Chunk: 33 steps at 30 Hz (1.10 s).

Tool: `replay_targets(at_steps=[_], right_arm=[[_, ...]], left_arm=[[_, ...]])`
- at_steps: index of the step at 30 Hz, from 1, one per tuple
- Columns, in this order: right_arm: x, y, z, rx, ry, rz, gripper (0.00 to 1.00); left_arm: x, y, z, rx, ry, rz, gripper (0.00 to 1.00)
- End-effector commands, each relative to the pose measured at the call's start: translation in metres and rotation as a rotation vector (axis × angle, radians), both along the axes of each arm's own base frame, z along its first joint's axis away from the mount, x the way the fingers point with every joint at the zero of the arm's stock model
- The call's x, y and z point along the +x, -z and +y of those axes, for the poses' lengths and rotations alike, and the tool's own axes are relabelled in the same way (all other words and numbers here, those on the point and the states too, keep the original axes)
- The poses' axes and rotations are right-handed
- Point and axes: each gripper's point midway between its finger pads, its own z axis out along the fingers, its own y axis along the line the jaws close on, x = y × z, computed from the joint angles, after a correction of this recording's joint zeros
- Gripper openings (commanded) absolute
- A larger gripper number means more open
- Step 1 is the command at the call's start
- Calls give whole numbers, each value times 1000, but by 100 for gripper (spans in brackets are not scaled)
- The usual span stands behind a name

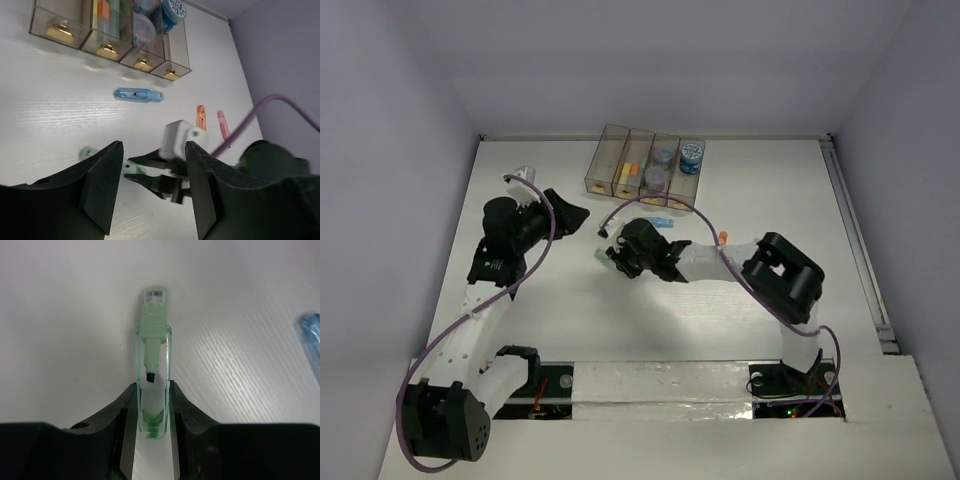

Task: Sort the stationery into containers
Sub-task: Pick up the pen from the center of the board, then close the pen cap on the pen.

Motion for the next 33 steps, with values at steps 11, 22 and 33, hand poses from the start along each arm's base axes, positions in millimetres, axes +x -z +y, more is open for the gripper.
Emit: replay_targets(at_steps=[11, 22, 33], right_arm=[[-26, -158, -15, 263, -91, -192, 9], [-20, -199, -24, 464, -50, -172, 8], [-28, -248, -24, 813, 81, -37, 8]], left_arm=[[-17, 48, -24, -157, 100, 105, 47], [-32, 22, -37, -304, 141, -36, 48], [-47, -29, -29, -595, 98, -208, 88]])
